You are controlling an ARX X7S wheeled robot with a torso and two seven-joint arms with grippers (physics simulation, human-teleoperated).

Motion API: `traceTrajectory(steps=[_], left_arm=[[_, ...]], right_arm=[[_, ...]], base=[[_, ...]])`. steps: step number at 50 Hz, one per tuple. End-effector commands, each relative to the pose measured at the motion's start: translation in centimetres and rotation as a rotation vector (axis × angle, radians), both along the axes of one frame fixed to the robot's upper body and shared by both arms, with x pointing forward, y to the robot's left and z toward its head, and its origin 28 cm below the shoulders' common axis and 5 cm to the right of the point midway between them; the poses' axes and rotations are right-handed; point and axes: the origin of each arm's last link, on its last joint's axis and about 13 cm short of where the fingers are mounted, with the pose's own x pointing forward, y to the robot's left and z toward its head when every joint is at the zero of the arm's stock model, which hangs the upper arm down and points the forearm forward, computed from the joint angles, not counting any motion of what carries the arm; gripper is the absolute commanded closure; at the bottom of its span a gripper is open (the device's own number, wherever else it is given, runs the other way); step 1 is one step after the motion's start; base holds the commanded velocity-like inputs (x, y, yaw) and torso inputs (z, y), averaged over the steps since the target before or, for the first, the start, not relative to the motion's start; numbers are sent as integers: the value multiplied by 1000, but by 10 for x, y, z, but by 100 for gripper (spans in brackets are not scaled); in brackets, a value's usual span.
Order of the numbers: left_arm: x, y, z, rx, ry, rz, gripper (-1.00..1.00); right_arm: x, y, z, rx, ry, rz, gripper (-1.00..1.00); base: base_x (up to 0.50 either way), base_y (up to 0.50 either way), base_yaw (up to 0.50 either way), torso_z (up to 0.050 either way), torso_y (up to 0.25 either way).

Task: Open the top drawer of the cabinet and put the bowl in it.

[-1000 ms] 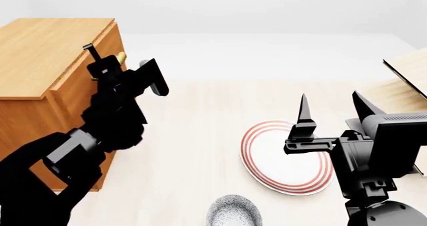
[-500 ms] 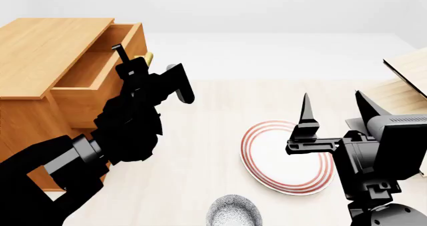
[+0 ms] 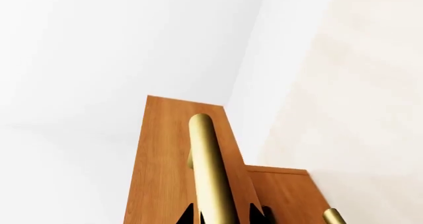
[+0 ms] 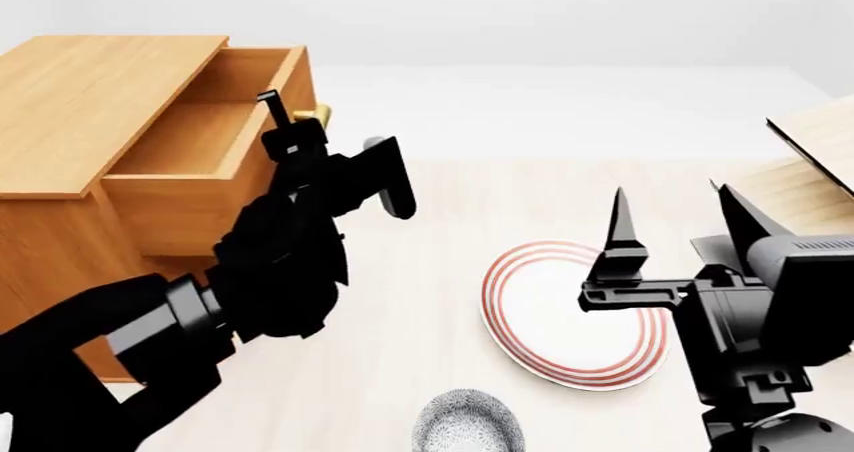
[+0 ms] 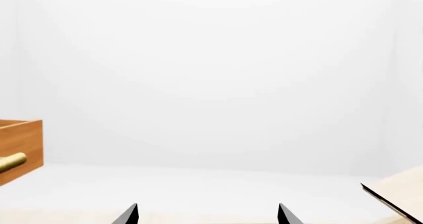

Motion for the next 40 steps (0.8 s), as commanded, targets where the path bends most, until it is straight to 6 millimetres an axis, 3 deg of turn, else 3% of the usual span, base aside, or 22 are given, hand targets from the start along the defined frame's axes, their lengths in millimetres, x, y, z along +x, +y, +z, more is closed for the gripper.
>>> traceTrajectory(steps=[1, 39, 40], left_arm=[[-1, -18, 13, 19, -92, -39, 100], [-10, -48, 13, 38, -81, -126, 100], [-10, -48, 13, 37, -81, -126, -100]], right_arm=[[-1, -2, -2, 11, 1, -2, -100], [-4, -7, -4, 31, -5, -7, -100], [-4, -7, -4, 31, -5, -7, -100]], base=[[0, 0, 0, 0, 12], [0, 0, 0, 2, 8], [0, 0, 0, 0, 10]])
